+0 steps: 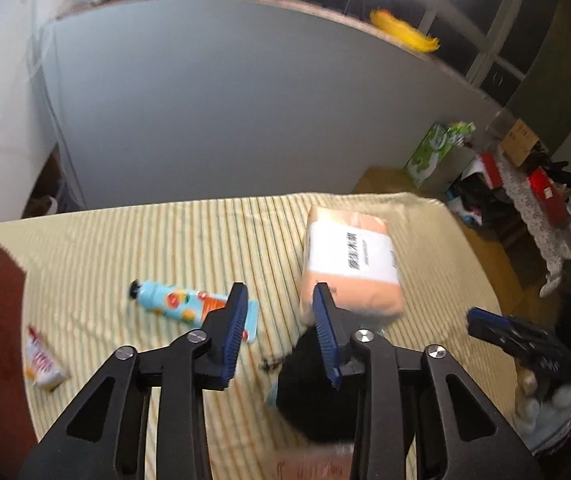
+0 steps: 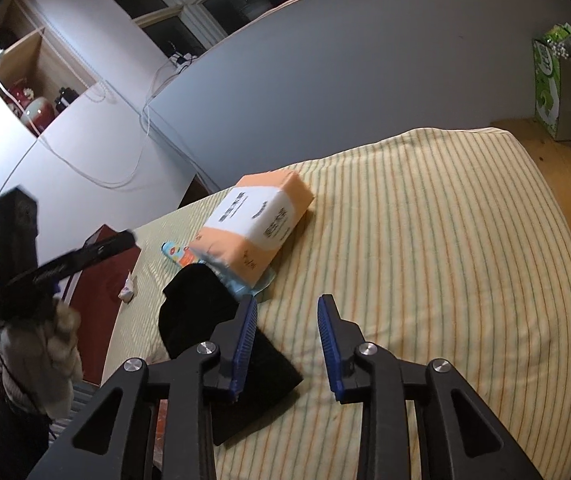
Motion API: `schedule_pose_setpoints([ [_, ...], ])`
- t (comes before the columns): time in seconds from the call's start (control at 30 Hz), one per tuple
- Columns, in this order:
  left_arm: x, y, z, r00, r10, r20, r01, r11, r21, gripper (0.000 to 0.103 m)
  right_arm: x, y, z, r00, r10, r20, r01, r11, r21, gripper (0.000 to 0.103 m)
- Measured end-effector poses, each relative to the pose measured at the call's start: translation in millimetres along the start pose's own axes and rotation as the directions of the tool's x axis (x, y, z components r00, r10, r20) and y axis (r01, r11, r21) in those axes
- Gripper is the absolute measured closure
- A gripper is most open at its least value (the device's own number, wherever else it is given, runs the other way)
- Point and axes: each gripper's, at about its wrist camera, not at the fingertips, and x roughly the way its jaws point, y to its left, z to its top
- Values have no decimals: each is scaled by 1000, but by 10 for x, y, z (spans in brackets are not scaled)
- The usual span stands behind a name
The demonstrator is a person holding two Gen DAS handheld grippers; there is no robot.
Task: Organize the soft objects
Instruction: 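Close the left gripper on the orange-white tissue pack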
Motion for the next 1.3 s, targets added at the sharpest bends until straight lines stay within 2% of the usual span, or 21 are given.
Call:
schedule_pose_setpoints([
  [0.17,452,61,173,993,20,-112,-22,1000,-22,75,8,-94,62,1000,-3,2,3,1000,3,75],
  [0.4,768,44,277,983,1,-186,-8,999,-36,75,34,-263,136,1000,-21,1,21,1000,10,75],
  [0.6,859,-102,336,977,-31,-209,28,999,-17,78,83,-395,199,1000,-16,-6,16,999,34,75],
  [0.77,919,-205,366,973,-58,-223,58,998,-6,78,188,-435,266,999,35,-17,-34,997,74,74],
  [0.8,934,-233,369,972,-62,-225,63,998,0,78,214,-431,285,999,43,-19,-41,995,86,72],
  [0.9,974,-298,370,969,-88,-233,89,996,-8,78,334,-422,379,994,102,-39,-96,986,135,52],
  [0.93,982,-315,374,967,-98,-234,98,995,-9,78,382,-401,408,993,113,-46,-105,984,142,52],
  [1.07,983,-376,399,963,-142,-230,142,990,-17,76,548,-317,515,994,93,-65,-84,987,133,52],
  [1.2,979,-330,430,945,-218,-245,202,975,-90,73,710,-258,573,992,87,-93,-75,989,126,52],
  [1.3,993,-378,448,942,-217,-256,202,976,-85,73,802,-224,586,992,67,-105,-56,992,111,52],
])
